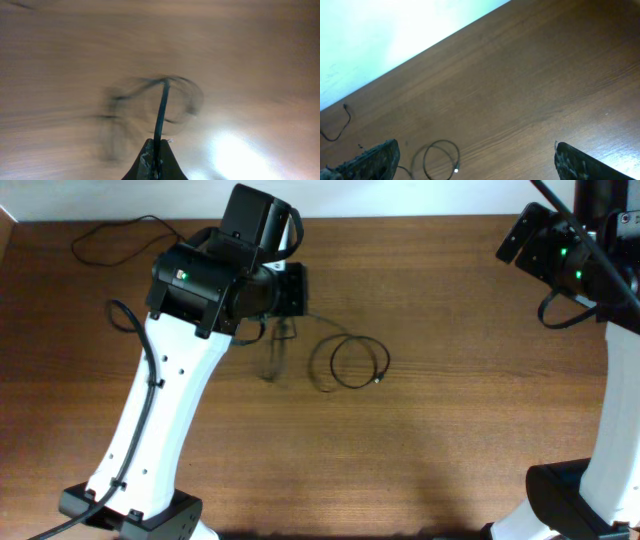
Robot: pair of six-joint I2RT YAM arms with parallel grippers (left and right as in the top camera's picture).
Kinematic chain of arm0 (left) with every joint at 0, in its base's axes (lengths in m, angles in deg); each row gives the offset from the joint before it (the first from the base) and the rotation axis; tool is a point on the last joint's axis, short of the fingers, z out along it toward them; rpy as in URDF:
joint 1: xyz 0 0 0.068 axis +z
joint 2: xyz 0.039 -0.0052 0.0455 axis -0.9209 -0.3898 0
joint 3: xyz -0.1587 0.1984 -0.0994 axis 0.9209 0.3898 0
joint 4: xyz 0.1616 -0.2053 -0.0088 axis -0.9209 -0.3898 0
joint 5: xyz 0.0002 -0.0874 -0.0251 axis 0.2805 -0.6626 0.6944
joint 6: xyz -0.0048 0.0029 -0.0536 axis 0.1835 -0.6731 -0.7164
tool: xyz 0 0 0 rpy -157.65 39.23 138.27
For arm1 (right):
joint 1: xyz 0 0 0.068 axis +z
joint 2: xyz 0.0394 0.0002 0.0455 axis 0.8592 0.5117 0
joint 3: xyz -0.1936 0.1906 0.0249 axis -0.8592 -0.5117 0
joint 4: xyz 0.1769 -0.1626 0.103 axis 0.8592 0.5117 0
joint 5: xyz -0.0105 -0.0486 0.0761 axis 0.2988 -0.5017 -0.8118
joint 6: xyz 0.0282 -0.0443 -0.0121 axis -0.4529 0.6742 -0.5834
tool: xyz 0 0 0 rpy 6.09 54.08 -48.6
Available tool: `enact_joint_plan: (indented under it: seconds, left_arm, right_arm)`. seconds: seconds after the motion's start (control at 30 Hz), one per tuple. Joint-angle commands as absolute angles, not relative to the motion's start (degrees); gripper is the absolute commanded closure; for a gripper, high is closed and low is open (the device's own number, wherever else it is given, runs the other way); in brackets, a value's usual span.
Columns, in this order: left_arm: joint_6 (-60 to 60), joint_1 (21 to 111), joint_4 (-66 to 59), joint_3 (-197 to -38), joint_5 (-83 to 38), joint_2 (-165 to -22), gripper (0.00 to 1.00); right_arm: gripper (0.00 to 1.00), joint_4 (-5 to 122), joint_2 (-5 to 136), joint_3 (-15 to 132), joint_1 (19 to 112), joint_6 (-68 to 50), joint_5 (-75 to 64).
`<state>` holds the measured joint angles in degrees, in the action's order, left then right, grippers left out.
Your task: Untangle cables
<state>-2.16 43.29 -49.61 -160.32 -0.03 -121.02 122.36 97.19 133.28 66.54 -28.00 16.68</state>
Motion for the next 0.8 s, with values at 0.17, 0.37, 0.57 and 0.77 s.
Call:
enact_joint_plan:
  seconds: [0.17, 0.37, 0.57, 0.77]
  left_arm:
    - [1.9, 42.5, -46.8, -160.6, 6.2, -121.2, 1.00]
    - [-6.8, 41.8, -53.8, -160.6, 27.4, -124.0, 1.00]
    - [20.9, 45.3, -47.6, -160.6, -51.0, -124.3, 1.00]
    - [14.1, 45.8, -45.8, -160.6, -22.4, -124.4, 1.00]
  right_arm:
    - [0.01, 122.7, 97.1, 133.4, 66.3, -27.6, 17.8]
    - [0.02, 122.7, 97.1, 133.4, 66.3, -27.6, 17.8]
    - [0.02, 122.7, 97.1, 133.4, 66.3, -27.6, 17.8]
    - [0.02, 122.7, 97.1, 133.4, 66.3, -27.6, 17.8]
